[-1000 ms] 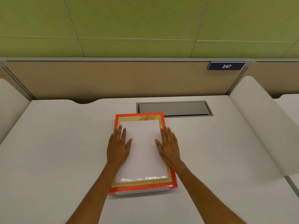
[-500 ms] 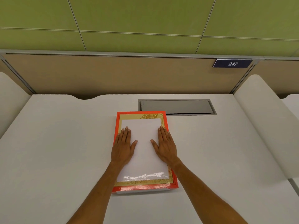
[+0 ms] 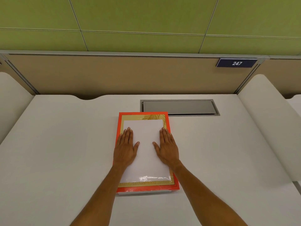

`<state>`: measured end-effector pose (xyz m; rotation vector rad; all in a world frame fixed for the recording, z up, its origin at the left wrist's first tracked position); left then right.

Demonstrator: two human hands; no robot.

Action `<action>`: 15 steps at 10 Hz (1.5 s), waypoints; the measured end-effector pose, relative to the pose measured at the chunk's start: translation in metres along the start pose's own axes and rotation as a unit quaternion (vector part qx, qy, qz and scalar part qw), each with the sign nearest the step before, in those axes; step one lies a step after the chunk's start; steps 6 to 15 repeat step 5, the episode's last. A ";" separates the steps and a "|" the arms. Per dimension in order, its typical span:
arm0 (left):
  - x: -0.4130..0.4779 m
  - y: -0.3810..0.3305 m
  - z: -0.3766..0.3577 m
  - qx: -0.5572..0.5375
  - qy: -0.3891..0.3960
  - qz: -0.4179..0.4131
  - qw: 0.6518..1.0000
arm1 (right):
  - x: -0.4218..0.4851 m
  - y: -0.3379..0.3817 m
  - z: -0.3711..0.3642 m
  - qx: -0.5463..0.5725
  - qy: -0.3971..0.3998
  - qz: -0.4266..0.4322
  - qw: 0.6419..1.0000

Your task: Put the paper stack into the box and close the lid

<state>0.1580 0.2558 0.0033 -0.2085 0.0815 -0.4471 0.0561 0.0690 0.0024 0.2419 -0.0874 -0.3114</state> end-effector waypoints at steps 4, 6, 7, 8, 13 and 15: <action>-0.003 -0.032 0.015 -0.017 -0.005 0.017 1.000 | -0.004 -0.031 0.039 0.000 -0.003 0.008 1.000; -0.005 -0.054 0.016 -0.031 -0.021 0.024 0.999 | -0.007 -0.044 0.049 0.006 -0.020 0.007 1.000; -0.005 -0.054 0.016 -0.031 -0.021 0.024 0.999 | -0.007 -0.044 0.049 0.006 -0.020 0.007 1.000; -0.005 -0.054 0.016 -0.031 -0.021 0.024 0.999 | -0.007 -0.044 0.049 0.006 -0.020 0.007 1.000; -0.005 -0.054 0.016 -0.031 -0.021 0.024 0.999 | -0.007 -0.044 0.049 0.006 -0.020 0.007 1.000; -0.005 -0.054 0.016 -0.031 -0.021 0.024 0.999 | -0.007 -0.044 0.049 0.006 -0.020 0.007 1.000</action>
Point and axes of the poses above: each hand's wrist, its own x-axis towards the middle knuckle, its own z-axis out of the back of the hand, y = z × x, the point moved 1 cm from there along x, towards the middle knuckle, and after that the axes turned 6 degrees about z, right-handed, at the moved point
